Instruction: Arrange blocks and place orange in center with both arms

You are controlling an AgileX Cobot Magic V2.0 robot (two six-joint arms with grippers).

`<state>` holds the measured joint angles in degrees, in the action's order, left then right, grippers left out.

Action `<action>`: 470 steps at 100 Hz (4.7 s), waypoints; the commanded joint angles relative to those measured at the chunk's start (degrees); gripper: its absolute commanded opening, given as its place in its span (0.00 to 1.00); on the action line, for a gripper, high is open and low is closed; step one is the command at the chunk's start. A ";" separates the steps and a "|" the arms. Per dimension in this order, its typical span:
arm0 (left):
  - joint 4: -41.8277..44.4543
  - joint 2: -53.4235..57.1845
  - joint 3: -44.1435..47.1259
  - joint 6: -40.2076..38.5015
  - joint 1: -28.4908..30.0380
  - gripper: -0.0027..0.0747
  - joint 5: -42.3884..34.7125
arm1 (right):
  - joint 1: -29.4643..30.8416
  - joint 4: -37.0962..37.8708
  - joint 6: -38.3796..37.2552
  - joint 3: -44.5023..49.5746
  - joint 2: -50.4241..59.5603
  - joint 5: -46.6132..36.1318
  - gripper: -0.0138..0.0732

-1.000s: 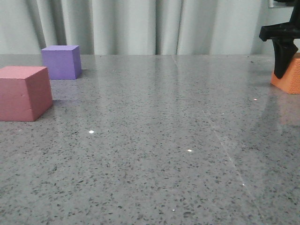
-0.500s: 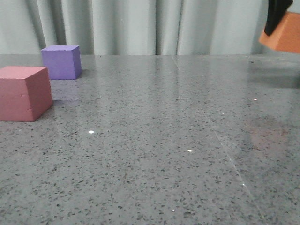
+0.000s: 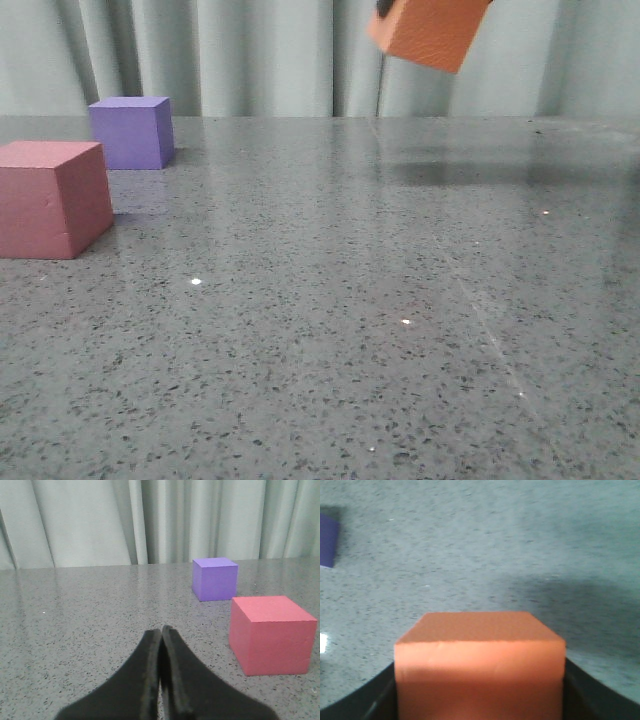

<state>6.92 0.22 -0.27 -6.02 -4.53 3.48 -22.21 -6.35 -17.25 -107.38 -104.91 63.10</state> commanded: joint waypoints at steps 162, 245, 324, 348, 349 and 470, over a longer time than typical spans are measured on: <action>-0.41 1.88 3.03 -0.05 0.14 0.01 -4.73 | -14.11 16.30 -12.64 -10.15 -6.54 -2.37 0.91; -0.41 1.88 3.03 -0.05 0.14 0.01 -4.73 | 3.87 21.55 3.30 21.49 31.15 -9.44 0.91; -0.41 1.88 3.03 -0.05 0.14 0.01 -4.73 | 9.53 22.20 3.13 61.78 76.37 -15.91 0.70; -0.41 1.88 3.03 -0.05 0.14 0.01 -4.73 | 9.53 23.72 3.13 61.81 79.38 -12.31 0.21; -0.41 1.88 3.03 -0.05 0.14 0.01 -4.73 | 9.53 23.81 3.13 61.81 79.32 -12.17 0.19; -0.41 1.88 3.03 -0.05 0.14 0.01 -4.73 | 9.53 23.16 3.20 72.69 87.55 -22.79 0.08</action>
<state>6.92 0.22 -0.27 -6.02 -4.53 3.46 -13.03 16.09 -14.56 -37.54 -20.02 49.73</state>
